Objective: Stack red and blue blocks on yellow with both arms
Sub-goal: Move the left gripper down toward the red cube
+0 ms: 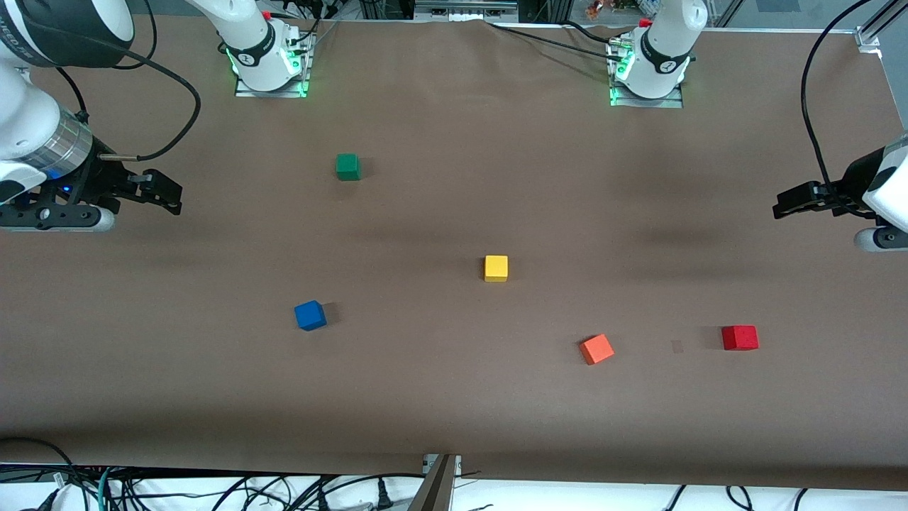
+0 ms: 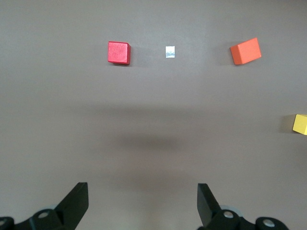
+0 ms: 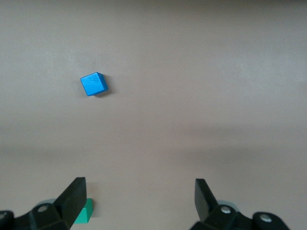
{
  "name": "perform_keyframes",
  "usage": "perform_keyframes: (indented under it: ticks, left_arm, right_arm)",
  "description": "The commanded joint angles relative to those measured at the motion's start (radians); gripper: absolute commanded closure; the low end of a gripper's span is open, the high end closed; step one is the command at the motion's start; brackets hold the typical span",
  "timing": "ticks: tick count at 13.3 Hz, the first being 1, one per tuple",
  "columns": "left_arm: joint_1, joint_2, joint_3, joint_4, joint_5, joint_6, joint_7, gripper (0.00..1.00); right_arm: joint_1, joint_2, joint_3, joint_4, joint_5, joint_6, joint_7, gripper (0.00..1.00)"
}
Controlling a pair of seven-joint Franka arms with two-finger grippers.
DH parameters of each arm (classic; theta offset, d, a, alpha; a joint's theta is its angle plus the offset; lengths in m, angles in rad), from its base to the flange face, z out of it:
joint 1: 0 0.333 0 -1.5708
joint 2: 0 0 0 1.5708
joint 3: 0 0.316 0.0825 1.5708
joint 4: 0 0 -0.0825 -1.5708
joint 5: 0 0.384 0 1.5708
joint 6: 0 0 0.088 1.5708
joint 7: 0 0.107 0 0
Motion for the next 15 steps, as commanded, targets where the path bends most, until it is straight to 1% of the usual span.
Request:
perform_keyframes:
  ticks: [1,4,9,12,13,15]
  left_arm:
    - [0.011,0.014,0.0,0.031,-0.023,-0.015,0.014,0.0]
    - [0.008,0.014,0.0,0.034,-0.023,-0.018,0.014,0.0]
    - [0.011,0.042,0.003,0.037,-0.017,-0.014,0.02,0.0]
    - [0.026,0.127,0.002,0.045,-0.019,0.012,0.02,0.0]
    - [0.029,0.161,0.0,0.066,-0.01,0.053,0.021,0.0]
    - [0.032,0.233,0.002,0.068,-0.01,0.141,0.05,0.0]
  right_arm:
    - [-0.004,0.003,0.001,0.019,0.017,-0.014,0.011,0.0]
    - [-0.004,0.003,0.001,0.019,0.017,-0.014,0.011,0.0]
    - [-0.003,0.003,0.001,0.019,0.017,-0.014,0.011,0.0]
    - [-0.004,0.003,0.001,0.019,0.017,-0.014,0.011,0.0]
    - [-0.004,0.003,0.001,0.019,0.017,-0.014,0.011,0.0]
    - [-0.001,0.003,0.001,0.019,0.017,-0.013,0.012,0.0]
